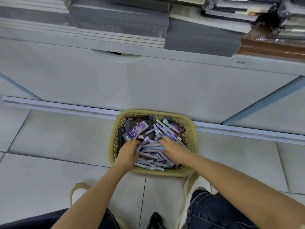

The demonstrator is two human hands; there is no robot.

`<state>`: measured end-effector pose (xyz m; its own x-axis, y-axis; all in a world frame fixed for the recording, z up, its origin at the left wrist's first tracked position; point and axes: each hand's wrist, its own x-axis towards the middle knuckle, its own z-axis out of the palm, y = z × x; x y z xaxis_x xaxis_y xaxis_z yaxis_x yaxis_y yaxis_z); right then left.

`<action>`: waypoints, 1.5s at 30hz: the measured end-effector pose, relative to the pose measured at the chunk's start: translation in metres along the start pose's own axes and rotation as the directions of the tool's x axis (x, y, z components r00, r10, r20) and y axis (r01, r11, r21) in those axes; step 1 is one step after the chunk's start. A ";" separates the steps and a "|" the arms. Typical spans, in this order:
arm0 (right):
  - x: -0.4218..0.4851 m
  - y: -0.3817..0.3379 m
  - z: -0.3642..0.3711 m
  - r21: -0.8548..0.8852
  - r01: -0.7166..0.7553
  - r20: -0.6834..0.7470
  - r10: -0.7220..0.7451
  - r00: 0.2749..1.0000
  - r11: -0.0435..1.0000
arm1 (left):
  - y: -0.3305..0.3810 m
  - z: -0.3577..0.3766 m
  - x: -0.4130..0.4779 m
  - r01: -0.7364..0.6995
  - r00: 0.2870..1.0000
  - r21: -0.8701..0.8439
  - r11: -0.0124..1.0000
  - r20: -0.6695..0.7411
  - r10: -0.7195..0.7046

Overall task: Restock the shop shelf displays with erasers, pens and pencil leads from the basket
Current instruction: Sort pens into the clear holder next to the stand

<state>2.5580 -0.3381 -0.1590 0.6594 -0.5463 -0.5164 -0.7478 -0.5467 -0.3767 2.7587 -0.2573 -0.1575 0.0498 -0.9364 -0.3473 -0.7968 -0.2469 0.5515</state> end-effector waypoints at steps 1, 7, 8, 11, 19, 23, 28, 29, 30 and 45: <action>0.001 0.005 -0.003 0.014 0.011 0.000 -0.011 1.000 1.000 | 0.000 -0.001 0.001 0.017 1.000 -0.029 0.999 -0.008 -0.018; -0.006 0.028 -0.044 0.224 -0.099 -0.018 0.106 0.994 0.970 | 0.014 -0.015 0.006 0.178 0.967 -0.314 0.933 -0.119 -0.225; -0.009 0.031 -0.052 0.232 -0.104 -0.013 0.110 0.994 0.967 | 0.018 -0.018 0.006 0.167 0.964 -0.356 0.920 -0.139 -0.228; -0.014 0.039 -0.071 0.257 -0.087 -0.010 0.093 0.996 0.962 | 0.035 -0.034 0.009 0.079 0.965 -0.493 0.866 -0.182 -0.191; -0.017 0.018 -0.098 0.725 -0.008 -0.122 0.139 0.983 0.688 | 0.071 -0.057 0.013 0.128 0.899 -0.829 0.545 -0.135 -0.416; -0.018 -0.019 -0.095 0.837 0.063 -0.145 0.109 0.983 0.543 | 0.087 -0.062 0.014 0.086 0.962 -0.934 0.346 -0.011 -0.271; -0.022 -0.050 -0.091 0.836 0.115 -0.112 -0.038 0.993 0.537 | 0.099 -0.067 0.014 0.049 0.954 -0.957 0.286 -0.041 -0.298; -0.023 -0.052 -0.093 0.833 0.114 -0.108 -0.044 0.993 0.541 | 0.098 -0.069 0.014 0.049 0.948 -0.957 0.286 -0.045 -0.314; -0.024 -0.053 -0.096 0.831 0.110 -0.100 -0.048 0.994 0.545 | 0.097 -0.071 0.013 0.041 0.948 -0.956 0.292 -0.055 -0.312; -0.048 -0.060 -0.213 0.821 0.426 -0.472 0.031 0.881 0.381 | 0.139 -0.143 -0.006 -0.254 0.965 -0.759 0.600 -0.239 0.106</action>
<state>2.5871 -0.4146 0.0525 0.5944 -0.7974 -0.1040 -0.0668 0.0799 -0.9946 2.7339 -0.3215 0.0299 0.1077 -0.9896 -0.0954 -0.0336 -0.0995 0.9945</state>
